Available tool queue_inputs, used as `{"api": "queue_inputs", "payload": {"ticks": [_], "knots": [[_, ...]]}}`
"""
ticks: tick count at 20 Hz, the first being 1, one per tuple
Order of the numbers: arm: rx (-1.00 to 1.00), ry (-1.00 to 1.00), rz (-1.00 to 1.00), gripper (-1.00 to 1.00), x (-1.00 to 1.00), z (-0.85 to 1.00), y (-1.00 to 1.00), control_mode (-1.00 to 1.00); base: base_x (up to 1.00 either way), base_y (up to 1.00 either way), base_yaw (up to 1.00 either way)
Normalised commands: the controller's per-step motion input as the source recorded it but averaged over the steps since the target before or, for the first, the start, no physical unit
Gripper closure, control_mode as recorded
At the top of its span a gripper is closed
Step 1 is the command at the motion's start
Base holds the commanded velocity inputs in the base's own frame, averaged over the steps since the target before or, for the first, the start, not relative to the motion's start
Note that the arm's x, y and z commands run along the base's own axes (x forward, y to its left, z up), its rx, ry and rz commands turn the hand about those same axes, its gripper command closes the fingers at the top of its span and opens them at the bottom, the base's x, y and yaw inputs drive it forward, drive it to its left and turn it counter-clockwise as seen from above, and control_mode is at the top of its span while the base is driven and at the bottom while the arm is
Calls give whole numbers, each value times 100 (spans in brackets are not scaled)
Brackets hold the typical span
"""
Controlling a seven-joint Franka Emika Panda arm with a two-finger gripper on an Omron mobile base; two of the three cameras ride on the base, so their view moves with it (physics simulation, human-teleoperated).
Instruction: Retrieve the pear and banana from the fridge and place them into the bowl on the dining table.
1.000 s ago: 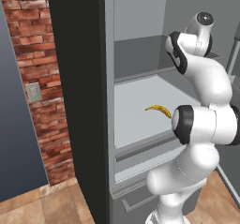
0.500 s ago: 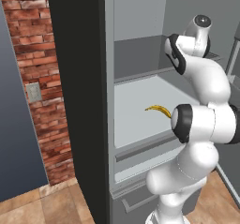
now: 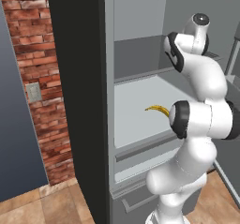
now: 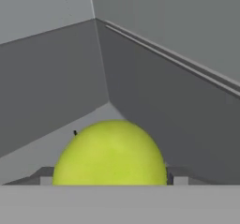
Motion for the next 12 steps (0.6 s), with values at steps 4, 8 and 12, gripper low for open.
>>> {"api": "queue_inputs", "payload": {"ticks": [4, 8, 12], "knots": [[0, 0, 0, 100, 10, -6, 0, -100, 0, 0, 0], [0, 0, 6, 100, -36, -40, 5, -100, 0, 0, 0], [-1, -7, 9, 100, -94, -3, 13, -100, 0, 0, 0]]}}
